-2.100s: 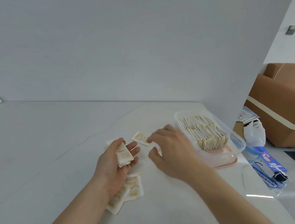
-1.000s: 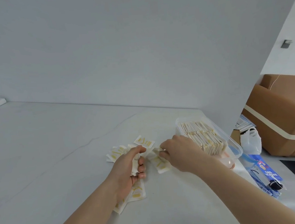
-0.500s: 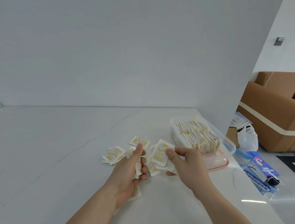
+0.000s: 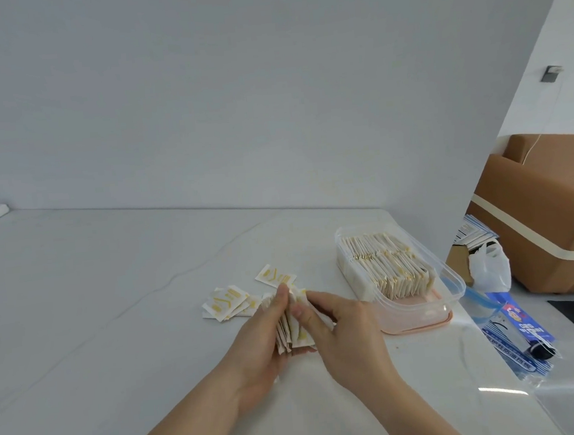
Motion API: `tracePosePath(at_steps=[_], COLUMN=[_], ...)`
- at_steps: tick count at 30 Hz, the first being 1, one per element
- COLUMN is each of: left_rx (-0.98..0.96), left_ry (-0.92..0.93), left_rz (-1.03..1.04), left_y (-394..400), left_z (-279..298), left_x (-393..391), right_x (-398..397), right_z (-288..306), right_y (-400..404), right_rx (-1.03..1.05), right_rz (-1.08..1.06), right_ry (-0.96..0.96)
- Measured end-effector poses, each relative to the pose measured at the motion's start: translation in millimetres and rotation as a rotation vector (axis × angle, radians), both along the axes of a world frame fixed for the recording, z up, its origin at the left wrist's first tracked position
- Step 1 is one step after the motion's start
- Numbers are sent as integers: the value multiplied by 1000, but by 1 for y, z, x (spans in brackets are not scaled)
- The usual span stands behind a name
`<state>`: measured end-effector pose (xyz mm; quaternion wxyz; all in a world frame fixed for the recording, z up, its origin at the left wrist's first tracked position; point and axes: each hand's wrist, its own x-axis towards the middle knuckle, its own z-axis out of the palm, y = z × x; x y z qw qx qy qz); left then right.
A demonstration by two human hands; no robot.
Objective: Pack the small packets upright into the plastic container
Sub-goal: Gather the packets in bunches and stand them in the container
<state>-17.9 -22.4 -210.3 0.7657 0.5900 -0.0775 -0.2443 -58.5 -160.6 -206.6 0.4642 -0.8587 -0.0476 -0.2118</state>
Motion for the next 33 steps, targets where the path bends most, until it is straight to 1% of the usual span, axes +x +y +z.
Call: tracePosePath(at_steps=[3, 4, 7, 12, 15, 17, 20, 22, 27, 29, 31, 33], left_rx=[-174, -216, -234, -247, -227, -217, -297, -357, -436, -440, -458, -495], left_ry=[165, 218, 303, 266, 243, 250, 288, 293, 285, 300, 313, 335], left_rz=[17, 30, 44, -34, -33, -21, 39, 94, 125, 166, 214, 264], left_y=[4, 5, 8, 10, 11, 12, 13, 14, 13, 14, 17, 19], left_z=[3, 3, 2, 8, 8, 10, 10, 10, 13, 13, 12, 10], left_x=[1, 2, 4, 2, 3, 4, 7, 9, 8, 10, 13, 18], right_x=[-1, 0, 2, 1, 1, 1, -1, 0, 3, 3, 2, -1], right_z=[-4, -7, -15, -12, -11, -11, -11, -12, -17, -17, -15, -11], right_y=[2, 3, 2, -3, -5, -5, -6, -7, -8, -8, -8, -8], right_rx=[-81, -116, -157, -277, -363, -355, -238, -202, -344, -405, -416, -371], right_rz=[92, 94, 37, -55, -13, 25, 33, -1, -19, -25, -9, 16], right_ry=[-13, -29, -102, -173, -165, -180, -168, -181, -384, -433, -466, -480])
